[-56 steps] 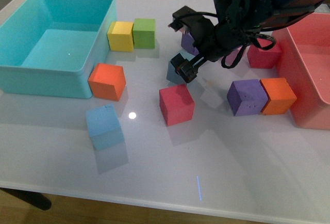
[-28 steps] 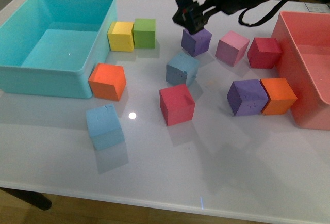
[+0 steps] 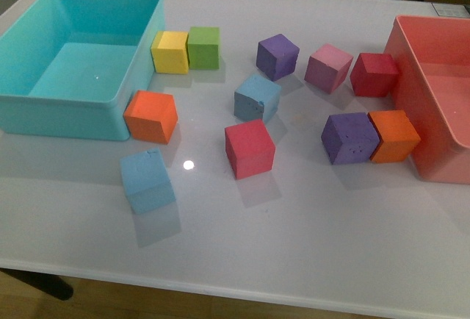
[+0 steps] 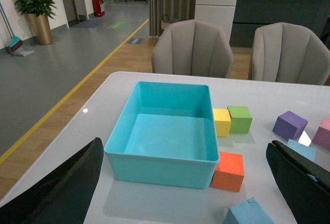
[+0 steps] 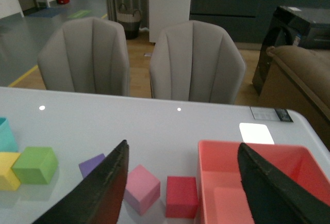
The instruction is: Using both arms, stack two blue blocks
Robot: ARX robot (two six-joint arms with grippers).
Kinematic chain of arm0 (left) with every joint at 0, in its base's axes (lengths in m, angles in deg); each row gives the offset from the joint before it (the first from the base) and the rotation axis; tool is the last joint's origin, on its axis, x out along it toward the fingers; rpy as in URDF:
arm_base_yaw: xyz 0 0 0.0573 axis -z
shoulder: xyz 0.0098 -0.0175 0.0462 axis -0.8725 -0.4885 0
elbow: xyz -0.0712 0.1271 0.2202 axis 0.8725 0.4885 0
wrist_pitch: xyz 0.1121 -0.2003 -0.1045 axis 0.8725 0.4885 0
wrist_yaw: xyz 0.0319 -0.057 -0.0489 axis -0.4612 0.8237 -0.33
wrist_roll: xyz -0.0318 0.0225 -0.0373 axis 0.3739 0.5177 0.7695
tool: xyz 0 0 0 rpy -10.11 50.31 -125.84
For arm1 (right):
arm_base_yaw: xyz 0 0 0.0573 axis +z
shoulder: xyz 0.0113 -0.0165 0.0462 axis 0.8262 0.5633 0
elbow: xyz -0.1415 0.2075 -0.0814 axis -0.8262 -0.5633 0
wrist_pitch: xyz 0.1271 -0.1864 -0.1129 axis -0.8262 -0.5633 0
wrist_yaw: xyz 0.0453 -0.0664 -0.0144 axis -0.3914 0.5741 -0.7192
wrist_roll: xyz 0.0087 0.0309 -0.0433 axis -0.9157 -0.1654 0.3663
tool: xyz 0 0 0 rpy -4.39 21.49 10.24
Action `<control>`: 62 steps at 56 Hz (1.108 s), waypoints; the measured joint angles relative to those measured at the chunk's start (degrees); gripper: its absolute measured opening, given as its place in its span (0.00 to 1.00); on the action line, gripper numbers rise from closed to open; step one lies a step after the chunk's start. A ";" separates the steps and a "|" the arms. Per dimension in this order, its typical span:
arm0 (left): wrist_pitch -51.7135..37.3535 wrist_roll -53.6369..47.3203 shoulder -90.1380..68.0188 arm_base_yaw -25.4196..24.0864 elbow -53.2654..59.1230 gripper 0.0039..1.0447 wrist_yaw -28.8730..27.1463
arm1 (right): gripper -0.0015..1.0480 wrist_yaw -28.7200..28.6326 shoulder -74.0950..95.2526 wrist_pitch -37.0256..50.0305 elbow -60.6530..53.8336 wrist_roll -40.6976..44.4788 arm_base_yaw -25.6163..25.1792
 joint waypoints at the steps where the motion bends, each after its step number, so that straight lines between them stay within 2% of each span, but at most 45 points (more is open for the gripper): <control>1: 0.00 0.00 0.00 0.00 0.00 0.92 0.00 | 0.52 -0.11 -0.77 0.42 -1.38 -0.24 -0.17; 17: 0.00 0.00 0.00 0.00 0.00 0.92 0.02 | 0.02 -2.89 -12.22 2.86 -15.63 -1.01 -3.19; 28: 0.00 0.00 0.00 0.00 0.00 0.92 0.02 | 0.02 -4.44 -19.56 1.86 -21.81 -1.11 -4.55; 30: 0.00 0.00 0.00 0.00 0.00 0.92 0.02 | 0.02 -7.34 -21.49 1.18 -23.08 -1.14 -6.34; 34: 0.00 0.00 0.00 0.00 0.00 0.92 0.02 | 0.02 -7.78 -25.57 -0.70 -25.53 -1.16 -8.28; 42: 0.00 0.00 0.00 0.00 0.00 0.92 0.02 | 0.02 -8.20 -31.74 -4.15 -28.26 -1.14 -8.33; 49: 0.00 0.00 0.00 0.00 0.00 0.92 0.02 | 0.02 -8.20 -33.03 -2.25 -31.17 -1.16 -8.39; 62: 0.00 0.00 0.00 0.00 0.00 0.92 0.02 | 0.02 -8.17 -43.36 -10.99 -32.81 -1.16 -8.39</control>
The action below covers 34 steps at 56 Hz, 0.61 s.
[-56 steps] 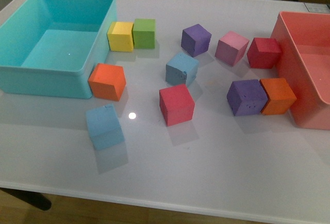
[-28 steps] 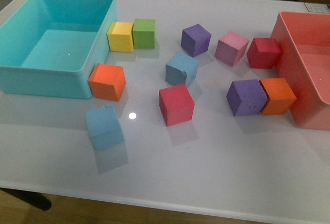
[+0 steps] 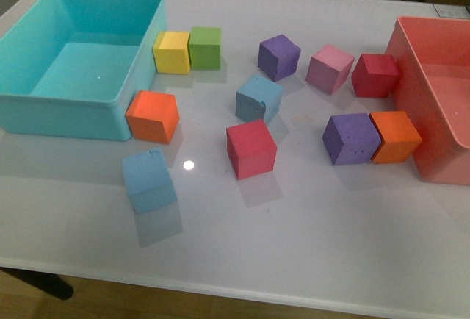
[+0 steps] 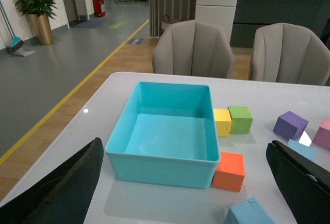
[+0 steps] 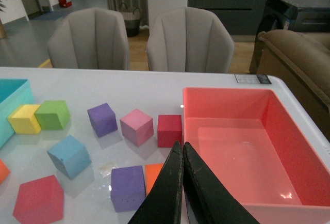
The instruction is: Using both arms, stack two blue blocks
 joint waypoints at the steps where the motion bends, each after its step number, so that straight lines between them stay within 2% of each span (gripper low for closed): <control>1: 0.00 0.00 0.00 0.00 0.00 0.92 0.00 | 0.02 -0.02 -1.01 -0.92 0.00 0.00 0.00; 18: 0.00 0.00 0.00 0.00 0.00 0.92 0.00 | 0.02 -0.02 -14.21 -13.00 -0.07 0.00 0.00; 34: 0.00 0.00 0.00 0.00 0.00 0.92 0.00 | 0.02 0.00 -22.40 -20.85 -0.07 0.00 0.00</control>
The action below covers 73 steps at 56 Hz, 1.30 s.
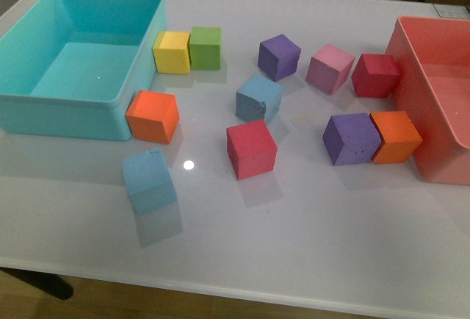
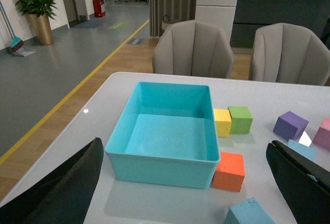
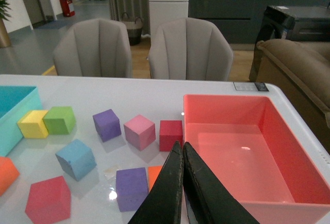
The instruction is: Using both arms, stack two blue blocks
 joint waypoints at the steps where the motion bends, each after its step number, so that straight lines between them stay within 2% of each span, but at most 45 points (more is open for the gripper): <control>1: 0.00 0.00 0.00 0.00 0.00 0.92 0.00 | 0.02 -0.02 -0.44 -0.46 0.00 0.00 0.00; 26: 0.00 0.00 0.00 0.00 0.00 0.92 0.00 | 0.02 0.00 -8.90 -8.87 0.00 0.00 0.00; 31: 0.00 0.00 0.00 0.00 0.00 0.92 -0.02 | 0.02 0.02 -17.29 -18.47 0.00 0.00 0.00; 48: 0.00 0.00 0.00 0.00 0.00 0.92 0.00 | 0.02 0.00 -18.71 -18.99 0.00 0.00 0.00; 50: 0.00 0.00 0.00 0.00 0.00 0.92 0.00 | 0.05 -0.02 -18.71 -18.99 0.00 0.00 0.00; 62: 0.02 0.02 -0.02 0.04 0.00 0.92 -0.04 | 0.42 0.00 -18.71 -18.99 0.00 0.00 0.00; 64: 10.19 1.99 -5.53 3.26 -3.78 0.92 -8.28 | 0.51 -0.02 -18.71 -19.02 0.00 0.00 0.00; 67: 17.18 4.37 -13.84 7.08 -7.87 0.92 -14.43 | 0.60 0.11 -18.75 -19.02 0.00 0.00 0.00; 73: 14.08 7.72 -28.20 12.79 -10.86 0.92 -14.84 | 0.77 0.07 -18.80 -19.02 0.00 0.00 0.00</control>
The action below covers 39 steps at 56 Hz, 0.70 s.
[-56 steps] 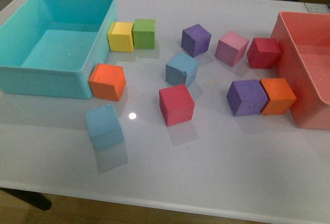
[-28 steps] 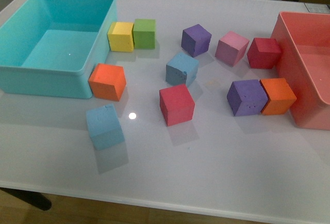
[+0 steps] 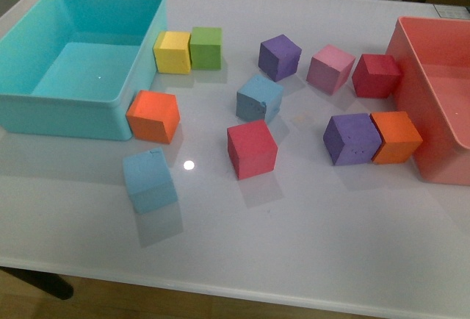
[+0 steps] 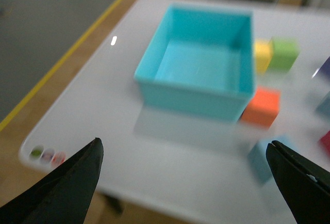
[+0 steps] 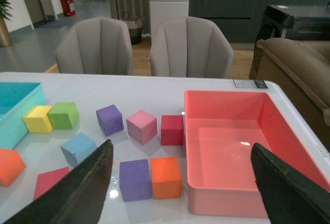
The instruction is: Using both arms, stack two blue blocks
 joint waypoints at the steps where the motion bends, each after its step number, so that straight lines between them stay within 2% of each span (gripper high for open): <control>1: -1.64 0.68 -2.51 0.66 -0.42 0.92 0.24 | 0.80 -0.11 0.00 0.00 0.00 0.00 0.00; 5: -7.74 3.28 -11.54 2.34 -2.34 0.92 -0.04 | 0.91 -0.09 0.00 0.00 0.00 -0.02 0.00; 7: -10.32 4.22 -15.15 3.19 -3.26 0.92 -0.31 | 0.93 -0.07 0.00 0.00 0.00 -0.13 0.00; 14: -20.48 7.28 -31.32 7.76 -7.67 0.92 -0.70 | 0.91 -0.07 0.00 0.00 0.00 -0.13 0.00; 21: -26.56 10.73 -45.13 9.70 -11.69 0.92 -0.07 | 0.91 -0.09 0.00 0.00 0.00 -0.13 0.00; 28: -28.83 13.03 -56.78 10.73 -16.11 0.92 -1.62 | 0.91 -0.07 0.00 0.00 0.00 -0.13 0.00; 39: -28.85 15.43 -66.49 12.09 -20.94 0.92 -2.25 | 0.91 -0.07 0.00 0.00 0.00 -0.13 0.00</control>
